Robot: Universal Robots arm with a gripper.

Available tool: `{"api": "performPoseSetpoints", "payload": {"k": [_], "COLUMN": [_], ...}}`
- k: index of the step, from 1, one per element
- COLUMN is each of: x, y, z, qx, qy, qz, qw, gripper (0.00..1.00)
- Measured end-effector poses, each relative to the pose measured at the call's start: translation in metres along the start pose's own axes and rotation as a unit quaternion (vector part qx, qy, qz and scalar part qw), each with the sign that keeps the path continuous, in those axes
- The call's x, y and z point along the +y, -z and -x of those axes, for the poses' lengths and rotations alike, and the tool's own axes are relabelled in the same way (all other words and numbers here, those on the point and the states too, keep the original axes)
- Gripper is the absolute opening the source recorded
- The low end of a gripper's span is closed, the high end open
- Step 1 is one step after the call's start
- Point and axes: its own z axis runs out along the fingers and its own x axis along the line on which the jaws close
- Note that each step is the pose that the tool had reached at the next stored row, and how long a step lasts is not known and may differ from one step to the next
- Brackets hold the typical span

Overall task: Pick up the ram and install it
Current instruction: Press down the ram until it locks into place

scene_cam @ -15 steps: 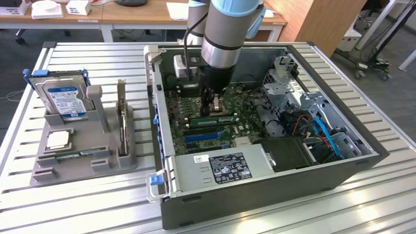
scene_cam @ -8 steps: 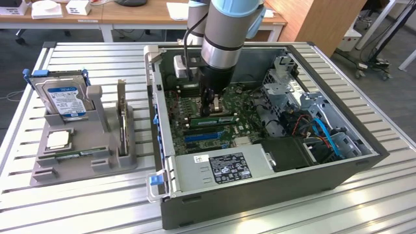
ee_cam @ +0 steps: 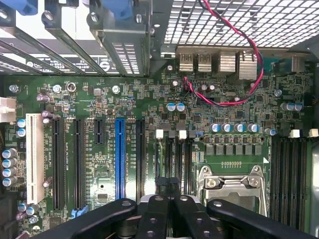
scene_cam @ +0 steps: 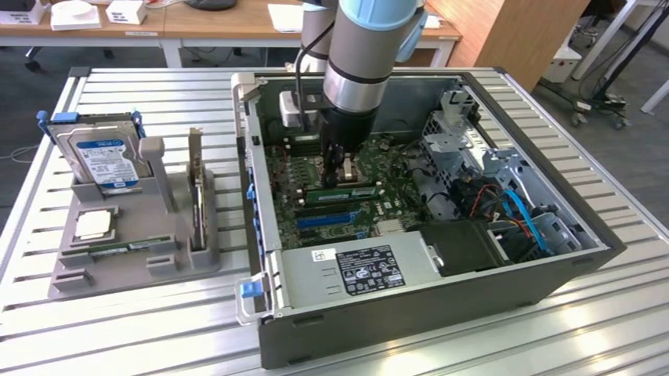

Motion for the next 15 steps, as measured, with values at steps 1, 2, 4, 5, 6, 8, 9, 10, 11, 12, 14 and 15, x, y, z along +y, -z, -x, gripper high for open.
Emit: {"api": "performPoseSetpoints", "payload": {"k": [1, 2, 4, 5, 6, 8, 9, 10, 11, 12, 14, 15], "x": [0.0000, 0.0000, -0.0001, -0.0001, -0.0001, -0.0001, -0.0001, -0.0001, -0.0001, -0.0001, -0.0001, -0.0001], "y": [0.0000, -0.0001, -0.0013, -0.0017, -0.0020, -0.0021, -0.0021, -0.0021, -0.0021, -0.0025, -0.0033, -0.0037], "z": [0.0000, 0.0000, 0.0001, 0.0000, -0.0001, -0.0001, -0.0001, -0.0001, -0.0001, -0.0001, -0.0001, -0.0002], "qx": [0.0000, 0.0000, -0.0003, -0.0002, -0.0001, 0.0000, 0.0000, 0.0000, 0.0000, -0.0002, -0.0001, -0.0001], "qy": [0.000, 0.000, 0.000, 0.000, 0.000, 0.000, 0.000, 0.000, 0.000, 0.000, 0.000, 0.000], "qz": [0.0000, 0.0000, -0.0002, -0.0001, 0.0000, 0.0000, 0.0000, 0.0000, 0.0000, -0.0001, -0.0001, 0.0000], "qw": [1.0000, 1.0000, 1.0000, 1.0000, 1.0000, 1.0000, 1.0000, 1.0000, 1.0000, 1.0000, 1.0000, 1.0000], "gripper": [0.10, 0.10, 0.10, 0.10, 0.10, 0.10, 0.10, 0.10, 0.10, 0.10, 0.10, 0.10]}}
